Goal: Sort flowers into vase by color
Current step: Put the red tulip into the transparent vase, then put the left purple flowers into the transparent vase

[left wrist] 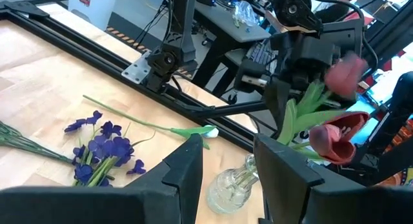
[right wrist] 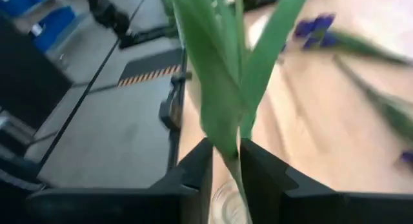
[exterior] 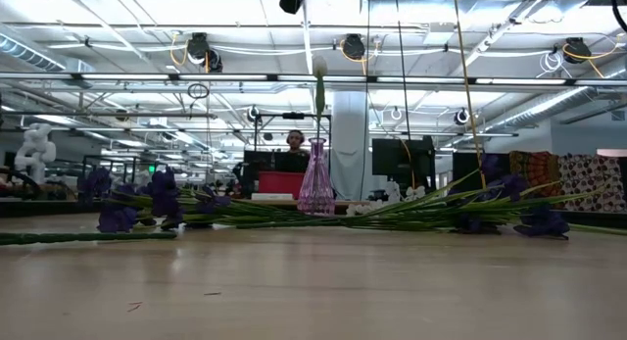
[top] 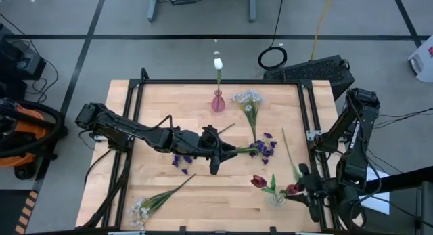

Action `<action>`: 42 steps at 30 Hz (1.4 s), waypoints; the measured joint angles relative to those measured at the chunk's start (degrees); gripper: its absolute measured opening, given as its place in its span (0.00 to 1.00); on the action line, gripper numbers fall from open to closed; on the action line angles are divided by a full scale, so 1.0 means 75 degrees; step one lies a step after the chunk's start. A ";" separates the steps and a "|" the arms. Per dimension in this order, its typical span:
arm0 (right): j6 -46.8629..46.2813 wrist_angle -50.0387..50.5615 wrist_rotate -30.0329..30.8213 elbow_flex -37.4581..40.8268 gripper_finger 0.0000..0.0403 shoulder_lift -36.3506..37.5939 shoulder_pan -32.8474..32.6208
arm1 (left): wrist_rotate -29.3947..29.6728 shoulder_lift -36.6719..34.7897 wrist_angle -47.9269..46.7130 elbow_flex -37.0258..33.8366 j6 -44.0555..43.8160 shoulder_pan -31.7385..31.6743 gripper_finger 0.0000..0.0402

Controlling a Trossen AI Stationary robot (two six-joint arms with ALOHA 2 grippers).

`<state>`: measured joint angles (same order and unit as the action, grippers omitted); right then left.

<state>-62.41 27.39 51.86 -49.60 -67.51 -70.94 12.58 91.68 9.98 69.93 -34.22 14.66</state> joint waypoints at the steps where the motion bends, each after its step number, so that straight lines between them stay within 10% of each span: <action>1: -0.0001 0.0006 -0.0211 0.0000 0.20 0.0029 0.0016 | 0.0000 0.0000 0.0003 0.0000 0.0000 0.0000 0.36; 12: -0.1563 0.0964 -0.2361 0.0000 0.29 0.1159 0.0012 | 0.0012 0.0000 0.0003 0.0000 0.0006 0.0000 0.36; 27: -0.6419 0.5417 -0.4917 -0.0003 0.03 0.1518 0.0011 | -0.0008 0.0000 -0.1985 0.0000 -0.0196 -0.0094 0.36; 42: -0.8448 0.6476 -0.4938 -0.0003 0.00 0.1099 0.0519 | -0.0053 0.0000 -0.6174 0.0000 -0.2157 -0.0838 0.36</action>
<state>-125.78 75.96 14.83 -49.63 -59.27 -67.05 12.18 91.68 -36.33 69.93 -50.40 8.37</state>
